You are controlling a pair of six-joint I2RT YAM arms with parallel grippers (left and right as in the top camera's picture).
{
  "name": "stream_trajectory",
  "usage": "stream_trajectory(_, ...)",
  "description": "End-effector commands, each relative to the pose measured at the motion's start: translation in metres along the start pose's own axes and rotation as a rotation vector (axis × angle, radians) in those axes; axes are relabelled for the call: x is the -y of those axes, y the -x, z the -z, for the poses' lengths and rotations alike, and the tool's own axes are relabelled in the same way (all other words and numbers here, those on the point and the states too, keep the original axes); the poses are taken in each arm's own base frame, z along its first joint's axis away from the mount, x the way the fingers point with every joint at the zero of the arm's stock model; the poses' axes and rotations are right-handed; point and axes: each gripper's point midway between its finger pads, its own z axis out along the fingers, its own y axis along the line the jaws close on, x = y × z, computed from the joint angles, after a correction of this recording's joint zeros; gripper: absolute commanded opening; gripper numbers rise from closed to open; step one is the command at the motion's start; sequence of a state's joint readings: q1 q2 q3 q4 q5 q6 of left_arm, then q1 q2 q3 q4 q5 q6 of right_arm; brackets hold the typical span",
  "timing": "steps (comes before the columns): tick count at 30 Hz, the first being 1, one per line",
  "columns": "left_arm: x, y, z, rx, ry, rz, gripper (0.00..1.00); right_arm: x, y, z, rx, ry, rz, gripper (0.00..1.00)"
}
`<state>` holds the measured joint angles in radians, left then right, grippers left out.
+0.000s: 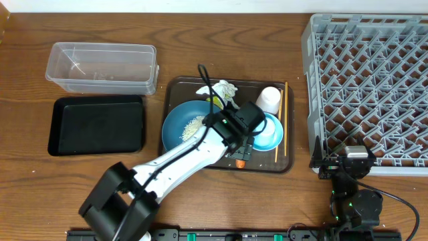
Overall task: Sort waste into correct bins and load items into the dishwasher rack
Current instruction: 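Grasp the blue bowl rim with the left gripper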
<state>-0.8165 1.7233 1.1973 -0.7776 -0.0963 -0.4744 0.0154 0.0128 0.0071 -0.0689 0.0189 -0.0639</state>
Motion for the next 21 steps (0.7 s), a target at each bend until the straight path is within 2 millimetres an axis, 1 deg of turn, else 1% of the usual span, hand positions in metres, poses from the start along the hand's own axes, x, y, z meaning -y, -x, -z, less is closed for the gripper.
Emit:
stream_trajectory(1,-0.013,0.006,-0.006,0.026,0.08,0.023,0.98,-0.001,-0.001,0.0,-0.003,0.0,0.013,0.99)
stream_trajectory(4,-0.014,0.006,-0.011,0.023,0.094,0.022,0.96,-0.001,-0.001,0.0,-0.003,0.0,0.013,0.99)
stream_trajectory(8,-0.016,0.007,-0.015,0.024,0.115,0.019,0.89,-0.001,-0.001,0.0,-0.003,0.0,0.013,0.99)
stream_trajectory(12,-0.015,0.005,-0.024,0.01,0.121,0.024,0.88,-0.001,-0.001,0.0,-0.003,0.0,0.013,0.99)
stream_trajectory(14,-0.015,0.005,-0.026,0.008,0.123,0.038,0.87,-0.001,-0.001,0.0,-0.003,0.0,0.013,0.99)
stream_trajectory(19,-0.014,0.009,-0.026,0.027,0.12,0.041,0.8,-0.001,-0.001,0.0,-0.003,0.0,0.013,0.99)
stream_trajectory(21,-0.014,0.01,-0.026,0.032,0.12,0.042,0.79,-0.001,-0.001,0.0,-0.003,0.0,0.013,0.99)
